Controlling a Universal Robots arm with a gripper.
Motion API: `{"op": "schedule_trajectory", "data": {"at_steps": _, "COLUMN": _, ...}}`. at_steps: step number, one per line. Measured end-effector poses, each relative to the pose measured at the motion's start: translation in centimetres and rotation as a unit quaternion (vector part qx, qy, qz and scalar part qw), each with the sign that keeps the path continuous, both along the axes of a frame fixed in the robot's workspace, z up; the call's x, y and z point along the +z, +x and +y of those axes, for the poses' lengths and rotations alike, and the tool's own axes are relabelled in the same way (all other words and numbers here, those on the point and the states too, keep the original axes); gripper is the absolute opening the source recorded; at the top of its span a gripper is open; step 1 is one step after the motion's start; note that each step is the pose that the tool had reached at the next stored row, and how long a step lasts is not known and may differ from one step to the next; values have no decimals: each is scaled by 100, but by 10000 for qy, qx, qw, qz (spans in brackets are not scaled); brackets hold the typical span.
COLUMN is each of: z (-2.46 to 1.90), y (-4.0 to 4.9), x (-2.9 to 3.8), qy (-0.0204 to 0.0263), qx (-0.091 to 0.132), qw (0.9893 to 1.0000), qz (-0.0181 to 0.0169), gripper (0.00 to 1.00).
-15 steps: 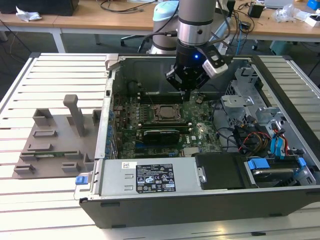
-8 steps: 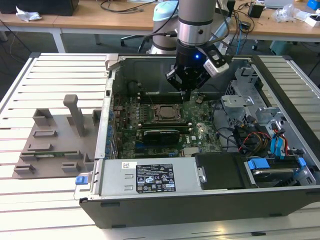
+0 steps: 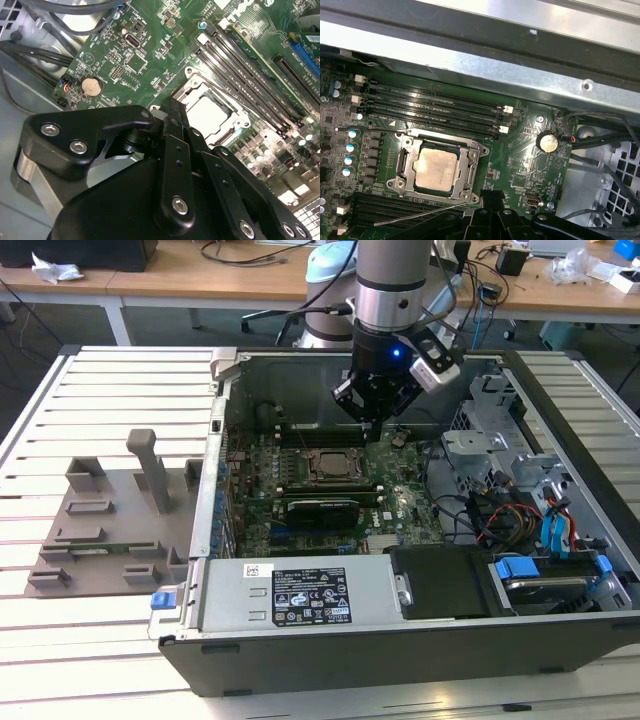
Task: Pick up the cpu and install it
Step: 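Install the first cpu locking lever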
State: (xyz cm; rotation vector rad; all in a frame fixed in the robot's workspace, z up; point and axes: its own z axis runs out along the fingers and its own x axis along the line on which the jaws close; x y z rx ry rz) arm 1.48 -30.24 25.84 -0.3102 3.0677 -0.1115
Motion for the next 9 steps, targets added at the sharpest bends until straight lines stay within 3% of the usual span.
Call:
{"op": "schedule_trajectory", "data": {"at_steps": 3, "z": 0, "y": 0, "x": 0, "qy": 69, "qx": -11, "qw": 10000, "qz": 0, "gripper": 11}}
{"op": "schedule_trajectory", "data": {"at_steps": 4, "z": 0, "y": 0, "x": 0, "qy": 110, "qx": -22, "qw": 9999, "qz": 0, "gripper": 11}}
{"op": "schedule_trajectory", "data": {"at_steps": 5, "z": 0, "y": 0, "x": 0, "qy": 211, "qx": -50, "qw": 9998, "qz": 0, "gripper": 11}}
{"op": "schedule_trajectory", "data": {"at_steps": 6, "z": 0, "y": 1, "x": -1, "qy": 220, "qx": -54, "qw": 9997, "qz": 2, "gripper": 11}}
{"op": "schedule_trajectory", "data": {"at_steps": 7, "z": 0, "y": 4, "x": -2, "qy": 217, "qx": -55, "qw": 9997, "qz": 47, "gripper": 11}}
{"op": "schedule_trajectory", "data": {"at_steps": 9, "z": 0, "y": 14, "x": -8, "qy": 205, "qx": -58, "qw": 9996, "qz": 189, "gripper": 11}}
